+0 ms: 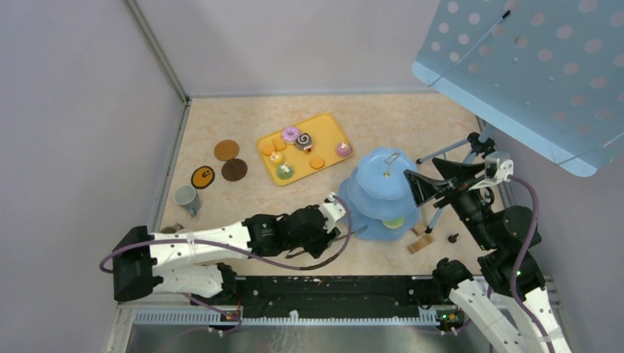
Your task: Serve the afternoon tea
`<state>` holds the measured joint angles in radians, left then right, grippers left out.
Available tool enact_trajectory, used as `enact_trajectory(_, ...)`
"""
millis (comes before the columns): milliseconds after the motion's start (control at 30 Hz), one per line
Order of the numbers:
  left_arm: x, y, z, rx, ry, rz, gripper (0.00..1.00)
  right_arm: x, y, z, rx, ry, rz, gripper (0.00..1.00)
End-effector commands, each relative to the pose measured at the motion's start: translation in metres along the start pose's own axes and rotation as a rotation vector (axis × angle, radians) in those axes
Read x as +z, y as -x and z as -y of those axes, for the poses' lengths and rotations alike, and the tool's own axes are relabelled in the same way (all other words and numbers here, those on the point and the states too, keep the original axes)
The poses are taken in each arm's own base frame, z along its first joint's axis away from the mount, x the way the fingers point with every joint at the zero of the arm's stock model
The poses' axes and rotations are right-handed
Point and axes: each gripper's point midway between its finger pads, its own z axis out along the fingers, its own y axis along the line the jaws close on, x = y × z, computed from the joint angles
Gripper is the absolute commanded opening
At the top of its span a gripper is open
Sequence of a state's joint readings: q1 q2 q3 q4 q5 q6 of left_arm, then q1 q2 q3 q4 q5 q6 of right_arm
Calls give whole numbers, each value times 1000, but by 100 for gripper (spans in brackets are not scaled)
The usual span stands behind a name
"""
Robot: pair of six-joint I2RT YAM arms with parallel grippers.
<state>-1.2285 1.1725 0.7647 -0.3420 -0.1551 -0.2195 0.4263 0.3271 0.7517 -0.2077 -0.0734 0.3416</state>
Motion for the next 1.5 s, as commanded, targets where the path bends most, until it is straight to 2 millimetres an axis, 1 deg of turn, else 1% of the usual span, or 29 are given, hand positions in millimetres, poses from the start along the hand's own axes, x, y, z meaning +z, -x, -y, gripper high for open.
enact_trajectory(0, -15, 4, -38, -74, 167, -40, 56, 1, 11, -4, -11, 24, 49, 98)
enact_trajectory(167, -31, 9, -93, -204, 323, -14, 57, -1, 16, -6, -26, 27, 53, 98)
enact_trajectory(233, -41, 20, -120, -264, 396, 35, 58, -1, 16, -6, -32, 29, 51, 98)
enact_trajectory(300, -52, 42, -145, -307, 467, 100, 59, -2, 17, -7, -33, 32, 51, 98)
enact_trajectory(400, -69, 78, -189, -389, 581, 183, 62, 0, 16, -9, -31, 42, 50, 98)
enact_trajectory(500, -73, 110, -228, -459, 626, 257, 63, 0, 19, -11, -25, 51, 55, 98)
enact_trajectory(567, -69, 123, -253, -512, 641, 262, 64, -1, 21, -13, -20, 59, 58, 98)
enact_trajectory(633, -59, 132, -276, -549, 652, 244, 65, -2, 22, -15, -20, 64, 62, 98)
enact_trajectory(667, -49, 131, -290, -567, 664, 213, 65, -2, 22, -15, -17, 63, 61, 98)
enact_trajectory(700, -45, 136, -301, -582, 673, 206, 66, -3, 22, -14, -16, 61, 63, 98)
enact_trajectory(767, -34, 137, -321, -619, 692, 169, 67, -4, 22, -14, -15, 60, 64, 98)
enact_trajectory(833, -24, 141, -337, -650, 710, 148, 68, -4, 22, -14, -16, 58, 67, 98)
enact_trajectory(900, -14, 144, -348, -686, 721, 127, 69, -4, 21, -13, -17, 55, 65, 98)
enact_trajectory(933, -12, 150, -351, -698, 720, 133, 70, -5, 21, -13, -18, 56, 65, 98)
enact_trajectory(967, -7, 150, -354, -705, 722, 123, 70, -5, 21, -13, -20, 57, 64, 98)
enact_trajectory(1167, 9, 143, -356, -758, 721, 107, 70, -7, 21, -13, -20, 55, 64, 98)
enact_trajectory(1267, 16, 134, -356, -779, 724, 86, 71, -7, 20, -13, -18, 57, 63, 98)
enact_trajectory(1367, 23, 124, -355, -809, 730, 68, 74, -6, 20, -13, -17, 59, 65, 98)
enact_trajectory(1467, 31, 117, -353, -844, 721, 48, 74, -7, 20, -14, -13, 63, 69, 98)
